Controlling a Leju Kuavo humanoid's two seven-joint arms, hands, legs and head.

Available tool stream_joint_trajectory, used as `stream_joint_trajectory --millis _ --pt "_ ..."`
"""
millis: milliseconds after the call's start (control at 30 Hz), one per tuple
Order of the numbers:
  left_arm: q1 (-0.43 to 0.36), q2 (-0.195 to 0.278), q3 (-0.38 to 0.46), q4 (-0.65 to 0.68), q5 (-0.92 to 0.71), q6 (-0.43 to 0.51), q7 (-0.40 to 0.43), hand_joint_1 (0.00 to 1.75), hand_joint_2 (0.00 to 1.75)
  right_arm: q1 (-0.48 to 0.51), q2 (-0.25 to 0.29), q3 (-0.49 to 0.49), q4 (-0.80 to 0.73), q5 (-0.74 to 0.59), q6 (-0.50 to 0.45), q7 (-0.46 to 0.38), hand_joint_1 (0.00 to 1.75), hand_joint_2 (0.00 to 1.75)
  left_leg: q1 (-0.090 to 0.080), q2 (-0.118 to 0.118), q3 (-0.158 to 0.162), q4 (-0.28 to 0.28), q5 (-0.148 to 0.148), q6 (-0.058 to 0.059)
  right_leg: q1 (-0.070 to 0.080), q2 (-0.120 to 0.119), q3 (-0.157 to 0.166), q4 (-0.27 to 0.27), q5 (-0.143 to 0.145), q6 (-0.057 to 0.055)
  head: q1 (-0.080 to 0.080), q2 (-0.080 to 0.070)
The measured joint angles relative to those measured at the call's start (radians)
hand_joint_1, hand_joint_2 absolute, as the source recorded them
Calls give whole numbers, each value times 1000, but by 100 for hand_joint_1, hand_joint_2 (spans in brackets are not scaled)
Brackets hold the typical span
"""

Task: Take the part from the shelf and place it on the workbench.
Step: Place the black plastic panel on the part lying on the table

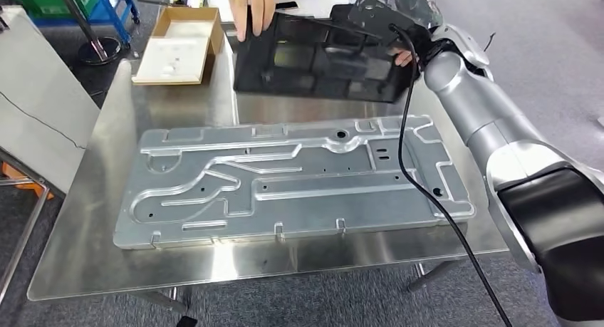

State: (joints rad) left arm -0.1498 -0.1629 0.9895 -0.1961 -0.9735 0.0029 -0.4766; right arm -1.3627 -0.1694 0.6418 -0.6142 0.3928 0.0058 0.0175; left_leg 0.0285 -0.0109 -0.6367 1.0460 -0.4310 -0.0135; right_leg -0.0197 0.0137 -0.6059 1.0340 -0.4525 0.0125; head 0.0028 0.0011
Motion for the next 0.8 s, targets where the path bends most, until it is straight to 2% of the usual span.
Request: stream_joint_trajectory --millis 67,133,167,233,267,300,333,367,433,467,500,533,600,633,667,767,800 --pt "-1 0 1 0 -1 1 2 0 0 0 -2 -1 -2 5 0 -1 0 0 -2 2 -1 -3 5 18 -2 3 -2 -1 3 11 1 0" --pt "-3 0 2 0 -2 1 3 0 0 -1 -6 -4 -4 8 0 -4 0 0 0 5 -1 -11 14 33 -5 0 -12 23 -17 19 1 0" --pt "-4 0 3 0 -1 1 3 0 0 -2 -8 -5 -5 10 0 -5 0 0 1 6 -1 -14 18 39 -5 -2 -29 63 -45 21 1 0" --pt "-5 0 6 0 0 1 4 0 0 -3 -10 -7 -6 12 2 -8 0 0 -1 7 -5 -16 22 45 -5 -6 -84 189 -113 24 1 0" --pt "-4 0 8 0 1 0 4 0 0 -1 -10 -7 -6 13 4 -8 0 0 -3 8 -7 -15 23 46 -4 -7 -109 246 -134 25 1 0" --pt "-4 0 10 0 1 0 4 0 0 1 -10 -7 -6 13 6 -8 0 0 -4 9 -8 -15 24 47 -4 -7 -119 273 -138 23 1 0" --pt "-4 0 11 0 2 -1 4 0 0 3 -10 -7 -6 13 7 -9 0 0 -6 9 -9 -15 25 47 -3 -7 -111 262 -124 20 1 0" --pt "-5 0 12 0 2 -2 4 0 0 3 -10 -7 -6 14 9 -9 0 0 -6 9 -9 -15 26 46 -2 -8 -83 213 -94 16 1 0" --pt "-5 0 14 0 4 -2 3 0 0 1 -9 -8 -8 14 9 -13 0 0 -8 9 -10 -15 30 40 4 -12 -8 72 -39 3 1 0" --pt "-6 0 14 0 4 -2 2 0 0 0 -9 -8 -10 14 9 -16 0 0 -9 9 -11 -15 33 36 9 -13 16 23 -24 -1 1 0" --pt "-6 0 15 0 3 -2 2 0 0 0 -9 -10 -12 12 7 -21 0 0 -9 9 -12 -16 35 31 13 -14 26 -1 -20 -5 1 0" --pt "-6 0 15 0 2 -2 3 0 0 2 -9 -12 -13 10 5 -26 0 0 -9 9 -13 -18 39 25 17 -14 25 -3 -18 -7 1 0" --pt "-6 0 15 0 -3 -1 5 0 0 7 -9 -16 -17 7 1 -36 0 0 -8 10 -15 -19 40 13 14 -13 23 -11 -8 -17 1 0" --pt "-6 0 14 0 -5 -1 6 0 0 9 -8 -19 -20 7 -1 -39 0 0 -8 10 -21 -6 28 8 11 -14 23 -16 -2 -23 1 0" --pt "-6 1 14 0 -6 -1 6 0 0 11 -7 -21 -23 6 -3 -42 0 0 -8 10 -36 27 3 4 9 -15 23 -22 4 -29 1 0" --pt "-4 2 14 0 -5 2 6 0 0 31 -6 -27 -35 -2 -14 -60 0 0 -7 10 -110 211 -94 -3 12 -15 14 -23 12 -39 1 0" --pt "-3 2 15 0 -5 4 6 0 0 45 -6 -30 -43 -8 -20 -70 0 0 -7 10 -122 249 -105 -4 14 -13 12 -21 12 -40 1 0"
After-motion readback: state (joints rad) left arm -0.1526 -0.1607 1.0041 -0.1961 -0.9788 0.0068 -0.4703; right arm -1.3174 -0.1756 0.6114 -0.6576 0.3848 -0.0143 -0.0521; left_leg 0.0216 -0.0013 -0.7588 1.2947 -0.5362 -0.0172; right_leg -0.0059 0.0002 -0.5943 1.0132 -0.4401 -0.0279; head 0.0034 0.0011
